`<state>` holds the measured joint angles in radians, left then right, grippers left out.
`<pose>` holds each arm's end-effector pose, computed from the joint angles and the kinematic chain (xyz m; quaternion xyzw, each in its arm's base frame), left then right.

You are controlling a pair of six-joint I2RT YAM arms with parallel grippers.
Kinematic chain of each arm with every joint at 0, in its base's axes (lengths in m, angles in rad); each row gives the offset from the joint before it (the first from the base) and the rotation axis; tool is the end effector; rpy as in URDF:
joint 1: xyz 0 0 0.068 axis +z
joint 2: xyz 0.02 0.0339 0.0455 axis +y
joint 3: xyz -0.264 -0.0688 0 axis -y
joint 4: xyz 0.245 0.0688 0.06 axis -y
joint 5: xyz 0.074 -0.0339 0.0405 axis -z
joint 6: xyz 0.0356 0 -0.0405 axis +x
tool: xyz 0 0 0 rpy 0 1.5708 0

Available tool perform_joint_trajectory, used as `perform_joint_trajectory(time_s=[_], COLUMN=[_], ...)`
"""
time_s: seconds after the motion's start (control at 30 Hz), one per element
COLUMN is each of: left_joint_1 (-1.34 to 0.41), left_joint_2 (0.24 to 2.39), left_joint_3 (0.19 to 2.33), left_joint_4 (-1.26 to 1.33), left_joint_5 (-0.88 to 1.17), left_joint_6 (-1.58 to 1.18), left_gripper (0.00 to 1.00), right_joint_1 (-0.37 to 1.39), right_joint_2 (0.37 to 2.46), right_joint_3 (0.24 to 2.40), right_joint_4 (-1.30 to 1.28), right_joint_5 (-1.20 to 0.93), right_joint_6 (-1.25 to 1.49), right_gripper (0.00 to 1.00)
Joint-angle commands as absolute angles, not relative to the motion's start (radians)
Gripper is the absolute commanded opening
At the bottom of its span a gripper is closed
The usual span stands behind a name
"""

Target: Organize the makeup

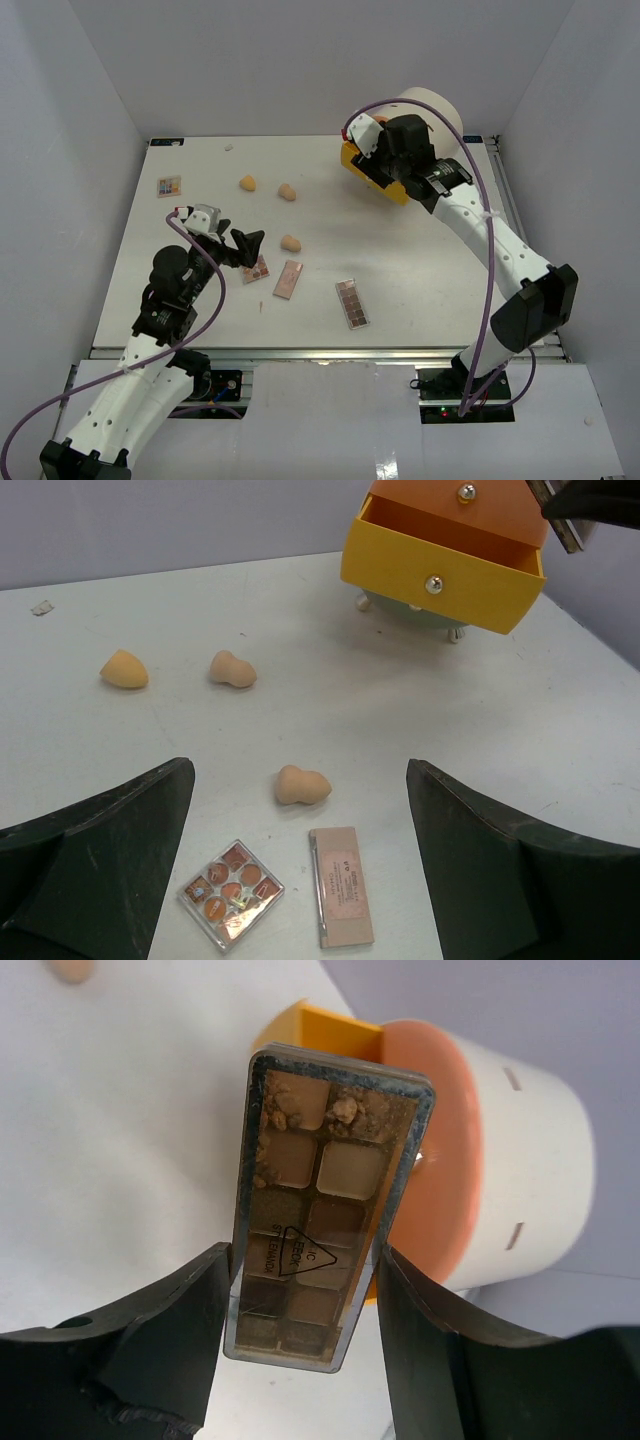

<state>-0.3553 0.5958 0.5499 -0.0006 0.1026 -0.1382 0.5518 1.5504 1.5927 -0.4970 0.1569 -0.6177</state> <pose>0.1471 -0.0585 0.3053 0.1135 0.7143 -0.2044 0.6596 0.3052 0.1813 0.3998 -0.4322 0.7281 -0.0838 0.5254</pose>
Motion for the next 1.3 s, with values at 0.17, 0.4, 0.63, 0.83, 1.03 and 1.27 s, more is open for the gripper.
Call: perform_joint_trajectory(time_s=[0.17, 0.4, 0.63, 0.83, 1.03, 1.27], left_joint_1=[-0.354, -0.354, -0.354, -0.354, -0.354, -0.354], left_joint_2=[0.591, 0.589, 0.589, 0.589, 0.591, 0.602], left_joint_3=[0.554, 0.554, 0.554, 0.554, 0.554, 0.554], left_joint_4=[-0.025, -0.025, -0.025, -0.025, -0.025, -0.025], left_joint_5=[0.09, 0.092, 0.094, 0.094, 0.095, 0.159], left_joint_6=[-0.123, -0.122, -0.121, -0.121, -0.122, -0.123], left_gripper=[0.98, 0.98, 0.98, 0.98, 0.98, 0.98], right_joint_1=[0.531, 0.496, 0.489, 0.485, 0.485, 0.48], right_joint_2=[1.685, 1.731, 1.754, 1.772, 1.749, 1.685], right_joint_3=[1.612, 1.608, 1.557, 1.538, 1.522, 1.62], right_joint_4=[-0.176, -0.133, -0.133, -0.133, -0.138, -0.354], right_joint_5=[0.431, 0.424, 0.399, 0.402, 0.39, 0.2], right_joint_6=[-0.778, -0.808, -0.813, -0.805, -0.802, -0.693], right_gripper=[0.22, 0.39, 0.6, 0.71, 0.92, 0.93])
